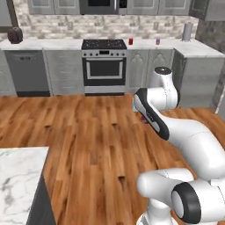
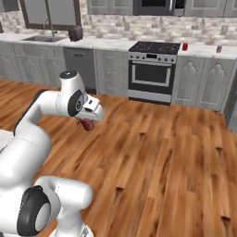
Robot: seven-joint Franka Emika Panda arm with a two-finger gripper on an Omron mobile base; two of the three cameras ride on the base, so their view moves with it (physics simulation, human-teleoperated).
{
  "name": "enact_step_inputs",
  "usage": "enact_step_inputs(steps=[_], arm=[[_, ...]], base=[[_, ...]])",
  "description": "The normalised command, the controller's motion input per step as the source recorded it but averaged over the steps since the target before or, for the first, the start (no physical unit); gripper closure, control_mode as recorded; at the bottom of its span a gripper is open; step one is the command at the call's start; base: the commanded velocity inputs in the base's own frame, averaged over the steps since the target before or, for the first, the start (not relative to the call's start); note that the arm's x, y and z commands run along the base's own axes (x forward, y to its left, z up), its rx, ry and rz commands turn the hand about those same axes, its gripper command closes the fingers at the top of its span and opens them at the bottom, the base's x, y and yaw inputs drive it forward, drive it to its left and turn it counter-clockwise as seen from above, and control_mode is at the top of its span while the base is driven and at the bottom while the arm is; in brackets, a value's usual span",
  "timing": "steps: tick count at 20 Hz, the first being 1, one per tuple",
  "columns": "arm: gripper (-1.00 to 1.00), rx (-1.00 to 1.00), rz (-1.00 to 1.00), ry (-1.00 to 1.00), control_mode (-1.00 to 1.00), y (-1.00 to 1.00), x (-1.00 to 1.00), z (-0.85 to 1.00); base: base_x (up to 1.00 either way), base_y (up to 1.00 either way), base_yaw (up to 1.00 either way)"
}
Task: Four empty soda cans are scattered around the kitchen. Gather all the cans and cluster them next to the stove for recycling.
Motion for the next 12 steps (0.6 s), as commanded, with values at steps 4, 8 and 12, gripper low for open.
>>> enact_step_inputs(steps=[4, 8, 12], arm=[[1.0, 0.0, 0.0, 0.0, 1.0, 0.0, 0.0, 0.0], [1.0, 0.0, 0.0, 0.0, 1.0, 0.0, 0.0, 0.0], [1.0, 0.0, 0.0, 0.0, 1.0, 0.0, 0.0, 0.0]], base=[[1.0, -0.56, 0.01], [0.93, -0.54, 0.0], [0.75, -0.53, -0.02]])
